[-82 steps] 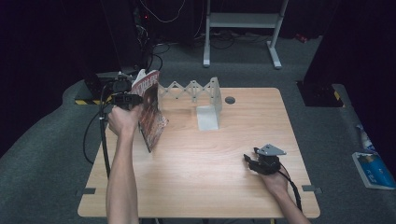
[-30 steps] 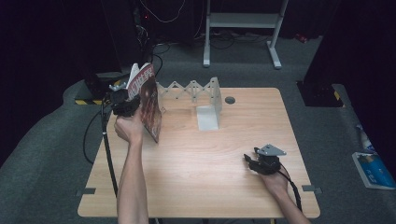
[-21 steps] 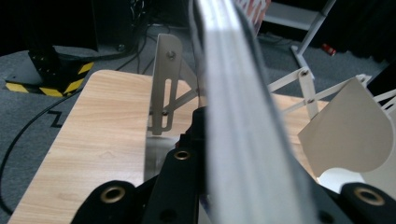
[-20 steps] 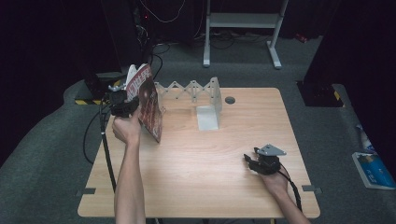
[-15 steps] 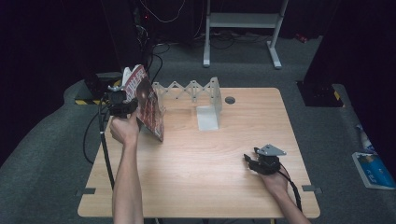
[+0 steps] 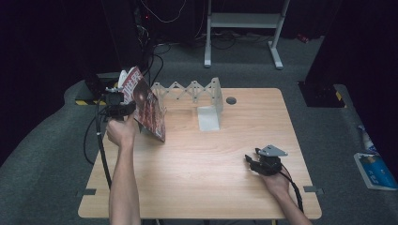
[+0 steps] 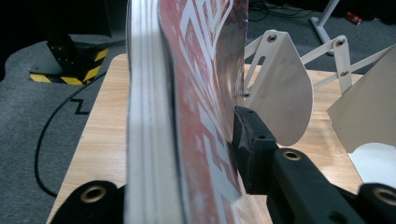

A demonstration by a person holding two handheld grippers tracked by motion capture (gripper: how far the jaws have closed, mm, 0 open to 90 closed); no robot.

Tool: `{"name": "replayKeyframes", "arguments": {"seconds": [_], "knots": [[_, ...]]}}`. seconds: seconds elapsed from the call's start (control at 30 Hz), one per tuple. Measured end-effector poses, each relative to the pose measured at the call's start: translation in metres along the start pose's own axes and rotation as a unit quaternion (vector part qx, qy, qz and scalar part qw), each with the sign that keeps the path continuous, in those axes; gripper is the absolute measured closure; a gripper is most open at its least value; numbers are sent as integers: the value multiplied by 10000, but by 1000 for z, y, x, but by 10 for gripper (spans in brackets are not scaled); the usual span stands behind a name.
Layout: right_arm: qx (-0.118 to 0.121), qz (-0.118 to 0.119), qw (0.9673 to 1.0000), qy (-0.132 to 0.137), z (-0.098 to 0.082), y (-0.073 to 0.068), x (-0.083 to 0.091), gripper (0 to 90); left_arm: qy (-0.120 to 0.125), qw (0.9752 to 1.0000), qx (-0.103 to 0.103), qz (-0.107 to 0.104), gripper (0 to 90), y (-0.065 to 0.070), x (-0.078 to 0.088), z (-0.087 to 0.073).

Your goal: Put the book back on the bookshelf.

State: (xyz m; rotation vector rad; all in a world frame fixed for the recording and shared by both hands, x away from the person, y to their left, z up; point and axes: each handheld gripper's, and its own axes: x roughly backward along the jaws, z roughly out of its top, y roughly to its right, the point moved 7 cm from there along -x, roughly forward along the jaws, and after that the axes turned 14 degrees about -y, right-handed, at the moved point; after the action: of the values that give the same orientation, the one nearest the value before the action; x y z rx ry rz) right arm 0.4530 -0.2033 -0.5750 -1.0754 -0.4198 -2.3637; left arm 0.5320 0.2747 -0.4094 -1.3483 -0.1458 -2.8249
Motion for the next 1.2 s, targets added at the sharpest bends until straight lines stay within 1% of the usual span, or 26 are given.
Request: {"name": "replayKeyframes", "arguments": {"seconds": [0.03,0.13,0.2,0.37,0.57,0.73,0.9,1.13,1.2], "knots": [[0,0,10000,0,0,0,0,441,11,10000,15,15,728,1,0,0],[-2,2,10000,-2,0,0,0,441,-28,10000,-34,64,711,1,0,-1],[-1,2,10000,-1,0,0,0,441,-48,10000,-40,62,699,0,1,-1],[4,10,10000,1,0,0,0,441,-175,9998,11,67,676,-4,1,-5],[13,16,10000,6,0,0,0,440,-190,9998,49,55,655,-7,2,-8],[12,14,10000,7,0,0,0,440,-228,9996,144,18,618,-10,2,-12],[10,19,10000,8,0,0,0,440,-285,9994,188,-28,588,-14,2,-17],[20,11,10000,12,0,0,0,439,-242,9994,213,-104,528,-15,5,-23],[27,14,10000,19,0,0,0,439,-221,9993,257,-154,515,-16,6,-24]]}}
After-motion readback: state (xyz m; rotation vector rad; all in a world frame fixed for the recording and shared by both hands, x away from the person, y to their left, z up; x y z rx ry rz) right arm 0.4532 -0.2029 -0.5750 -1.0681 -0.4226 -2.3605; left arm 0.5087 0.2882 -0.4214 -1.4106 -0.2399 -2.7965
